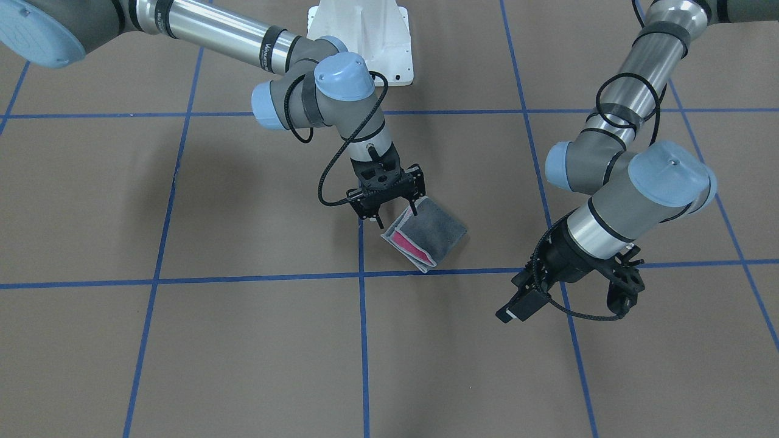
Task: Fold towel twice with both arms
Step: 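Move the left gripper away while the right gripper reaches to the towel, then grasp the folded towel's top edge with the right gripper and hold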
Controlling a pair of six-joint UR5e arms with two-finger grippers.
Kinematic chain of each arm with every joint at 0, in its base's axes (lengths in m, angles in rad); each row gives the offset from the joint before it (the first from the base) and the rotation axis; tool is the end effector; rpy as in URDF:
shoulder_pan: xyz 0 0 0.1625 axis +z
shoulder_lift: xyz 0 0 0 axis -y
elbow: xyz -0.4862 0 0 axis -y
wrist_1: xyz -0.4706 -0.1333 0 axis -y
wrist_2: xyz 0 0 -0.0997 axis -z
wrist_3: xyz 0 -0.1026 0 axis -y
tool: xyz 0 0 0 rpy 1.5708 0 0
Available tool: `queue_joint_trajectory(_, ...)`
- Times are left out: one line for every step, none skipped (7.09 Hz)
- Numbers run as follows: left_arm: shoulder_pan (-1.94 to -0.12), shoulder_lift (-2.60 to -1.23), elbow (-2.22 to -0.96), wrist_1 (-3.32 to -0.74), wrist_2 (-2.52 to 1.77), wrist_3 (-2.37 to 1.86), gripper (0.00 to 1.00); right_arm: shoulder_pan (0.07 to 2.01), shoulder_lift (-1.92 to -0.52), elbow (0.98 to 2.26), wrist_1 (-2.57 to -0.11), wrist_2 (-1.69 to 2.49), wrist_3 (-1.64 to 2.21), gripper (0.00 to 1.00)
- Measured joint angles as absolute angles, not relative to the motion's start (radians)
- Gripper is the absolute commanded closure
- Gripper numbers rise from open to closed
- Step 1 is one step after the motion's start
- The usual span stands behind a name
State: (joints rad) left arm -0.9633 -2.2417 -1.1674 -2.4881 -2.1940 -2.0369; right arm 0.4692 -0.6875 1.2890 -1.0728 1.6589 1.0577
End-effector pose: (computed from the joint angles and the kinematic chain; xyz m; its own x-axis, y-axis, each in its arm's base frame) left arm 0.4368 -0.7569 0.3579 0.0310 -0.6840 -0.7289 0.4165 0.6717 -0.6126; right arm -0.7466 -0.5178 0.1623 0.5396 -0.2747 0.7959 -0.1327 0.9057 0.4026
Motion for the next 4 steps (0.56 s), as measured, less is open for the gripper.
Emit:
queue_joint_trajectory(-0.969, -2.239, -1.166, -2.488, -2.2, -2.025, 0.0, 0.468, -0.68, 1.27, -1.072, 1.657, 1.055, 0.37)
queue_joint_trajectory(-0.972, -2.239, -1.165, -2.488, -2.205, -2.02, 0.0, 0.465, -0.676, 1.257, -1.071, 1.657, 1.049, 0.38)
queue_joint_trajectory(-0.974, -2.238, -1.164, -2.488, -2.208, -2.018, 0.0, 0.462, -0.676, 1.248, -1.071, 1.656, 1.039, 0.38)
queue_joint_trajectory(-0.975, -2.236, -1.163, -2.488, -2.208, -2.016, 0.0, 0.459, -0.675, 1.24, -1.071, 1.655, 1.033, 0.39)
